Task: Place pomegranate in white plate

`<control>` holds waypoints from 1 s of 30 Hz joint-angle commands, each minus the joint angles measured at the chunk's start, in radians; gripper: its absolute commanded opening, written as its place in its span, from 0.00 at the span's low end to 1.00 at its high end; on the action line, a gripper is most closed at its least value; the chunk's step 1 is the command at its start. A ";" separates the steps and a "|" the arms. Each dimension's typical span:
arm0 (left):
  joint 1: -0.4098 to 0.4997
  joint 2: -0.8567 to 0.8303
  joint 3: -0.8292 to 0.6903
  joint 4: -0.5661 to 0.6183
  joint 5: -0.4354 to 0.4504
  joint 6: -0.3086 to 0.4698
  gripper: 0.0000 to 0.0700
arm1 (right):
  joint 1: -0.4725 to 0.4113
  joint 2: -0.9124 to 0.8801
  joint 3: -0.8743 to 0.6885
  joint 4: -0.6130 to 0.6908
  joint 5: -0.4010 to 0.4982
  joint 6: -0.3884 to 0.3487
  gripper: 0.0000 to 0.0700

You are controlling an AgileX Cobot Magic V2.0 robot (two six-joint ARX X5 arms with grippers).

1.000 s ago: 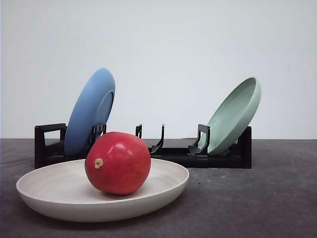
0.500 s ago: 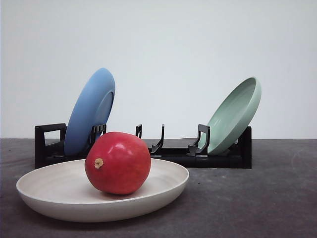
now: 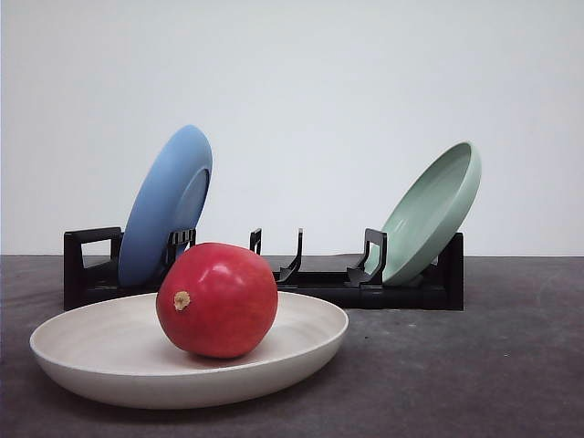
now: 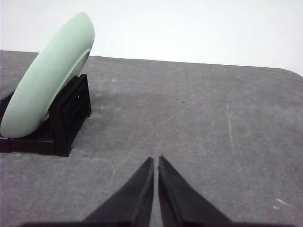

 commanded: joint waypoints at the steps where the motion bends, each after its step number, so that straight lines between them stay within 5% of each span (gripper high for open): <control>1: 0.003 0.000 -0.011 0.000 -0.002 -0.001 0.00 | -0.001 0.000 -0.005 0.011 -0.002 0.004 0.02; 30: 0.003 0.000 -0.011 0.000 -0.002 -0.001 0.00 | -0.001 0.000 -0.005 0.011 -0.002 0.004 0.02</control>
